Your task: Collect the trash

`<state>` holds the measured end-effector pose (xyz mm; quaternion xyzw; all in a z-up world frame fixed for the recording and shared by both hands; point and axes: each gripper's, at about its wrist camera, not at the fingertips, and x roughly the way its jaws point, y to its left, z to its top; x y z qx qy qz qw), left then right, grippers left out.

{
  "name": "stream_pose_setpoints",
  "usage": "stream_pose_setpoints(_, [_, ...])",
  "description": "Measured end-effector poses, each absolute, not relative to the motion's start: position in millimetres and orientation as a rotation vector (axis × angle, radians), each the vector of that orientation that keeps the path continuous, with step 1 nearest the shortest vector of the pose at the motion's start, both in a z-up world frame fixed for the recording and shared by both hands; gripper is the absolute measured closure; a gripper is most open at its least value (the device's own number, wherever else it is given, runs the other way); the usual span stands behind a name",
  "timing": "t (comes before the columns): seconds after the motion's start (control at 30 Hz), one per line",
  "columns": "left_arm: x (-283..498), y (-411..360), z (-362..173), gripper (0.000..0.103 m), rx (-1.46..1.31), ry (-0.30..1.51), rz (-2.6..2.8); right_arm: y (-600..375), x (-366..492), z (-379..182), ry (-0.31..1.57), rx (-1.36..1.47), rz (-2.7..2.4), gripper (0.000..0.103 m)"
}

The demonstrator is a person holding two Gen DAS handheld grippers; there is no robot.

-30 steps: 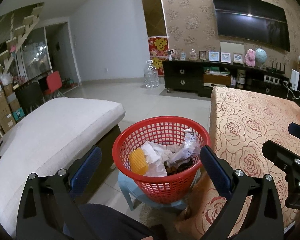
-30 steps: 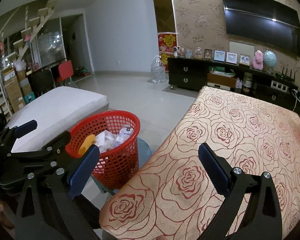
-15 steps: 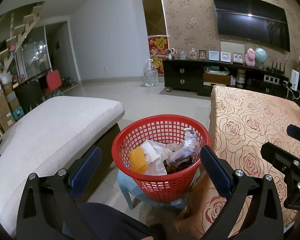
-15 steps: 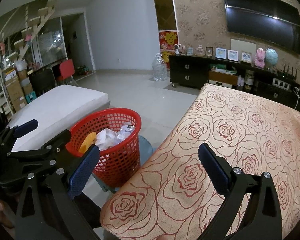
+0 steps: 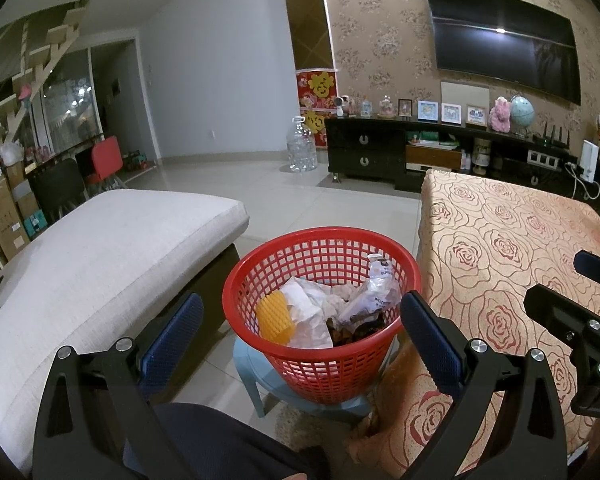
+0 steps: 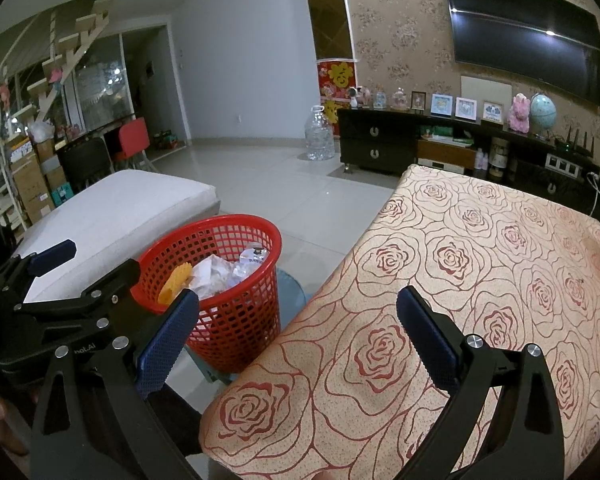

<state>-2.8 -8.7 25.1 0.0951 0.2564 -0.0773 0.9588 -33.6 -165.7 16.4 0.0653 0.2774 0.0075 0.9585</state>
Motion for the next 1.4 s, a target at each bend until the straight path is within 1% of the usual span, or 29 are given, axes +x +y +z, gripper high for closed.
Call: stream_pose_setpoints(1.4, [-8.8, -13.8, 21.9, 0.008, 0.193, 0.517, -0.158, -167.6, -38.0, 4.8, 0.579, 0.151, 0.022, 0.007])
